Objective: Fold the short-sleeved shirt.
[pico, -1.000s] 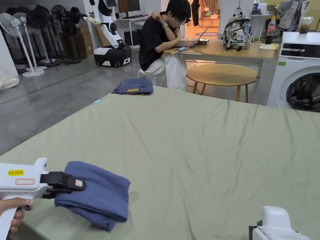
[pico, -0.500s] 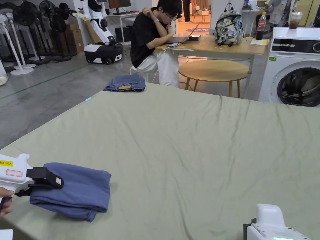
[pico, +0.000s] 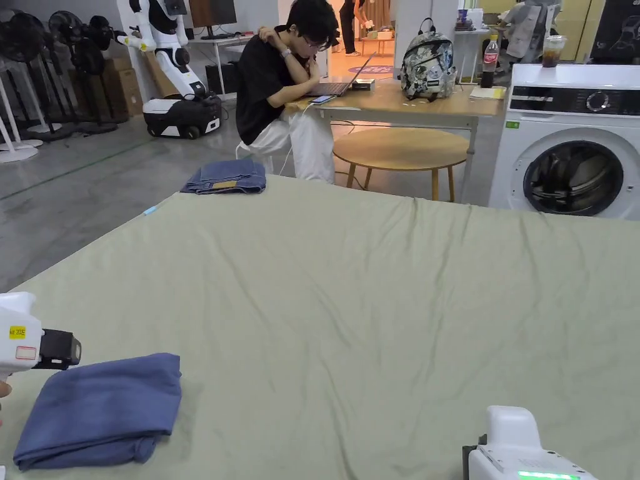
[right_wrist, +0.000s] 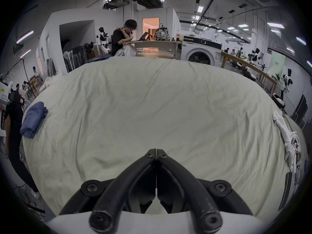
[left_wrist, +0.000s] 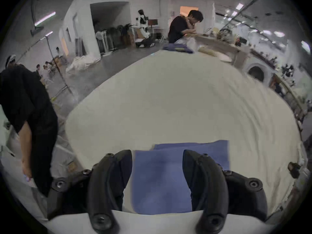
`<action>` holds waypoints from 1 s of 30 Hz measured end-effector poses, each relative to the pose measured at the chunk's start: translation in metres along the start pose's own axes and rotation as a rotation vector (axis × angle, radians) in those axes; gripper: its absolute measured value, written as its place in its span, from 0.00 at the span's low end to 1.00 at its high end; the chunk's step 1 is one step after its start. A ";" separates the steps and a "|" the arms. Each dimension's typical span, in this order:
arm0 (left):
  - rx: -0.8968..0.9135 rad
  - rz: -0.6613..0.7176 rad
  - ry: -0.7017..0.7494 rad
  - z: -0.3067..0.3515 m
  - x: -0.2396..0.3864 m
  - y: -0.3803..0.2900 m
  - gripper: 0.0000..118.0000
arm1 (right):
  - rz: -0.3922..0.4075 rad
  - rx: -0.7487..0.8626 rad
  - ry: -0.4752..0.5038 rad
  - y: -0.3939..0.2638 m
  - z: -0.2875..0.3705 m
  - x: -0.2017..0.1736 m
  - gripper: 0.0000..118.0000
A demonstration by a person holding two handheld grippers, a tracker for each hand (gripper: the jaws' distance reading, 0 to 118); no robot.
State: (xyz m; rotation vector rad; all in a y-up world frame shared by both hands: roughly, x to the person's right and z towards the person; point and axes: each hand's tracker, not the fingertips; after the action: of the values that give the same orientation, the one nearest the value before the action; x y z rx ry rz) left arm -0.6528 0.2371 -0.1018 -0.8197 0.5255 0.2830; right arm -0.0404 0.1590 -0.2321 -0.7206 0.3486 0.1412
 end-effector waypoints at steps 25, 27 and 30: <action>0.457 -0.350 -0.370 0.070 0.360 -0.111 0.00 | -0.131 0.186 -0.117 0.011 0.042 0.072 0.00; 0.506 -0.324 -0.386 0.076 0.373 -0.115 0.00 | -0.144 0.215 -0.129 0.013 0.049 0.080 0.00; 0.589 -0.332 -0.344 0.088 0.393 -0.127 0.00 | -0.142 0.280 -0.178 0.014 0.057 0.091 0.00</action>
State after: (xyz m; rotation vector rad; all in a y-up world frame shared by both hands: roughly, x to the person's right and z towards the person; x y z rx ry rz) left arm -0.2395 0.2358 -0.1882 -0.2641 0.1248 -0.0448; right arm 0.0566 0.2078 -0.2337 -0.4498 0.1416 0.0209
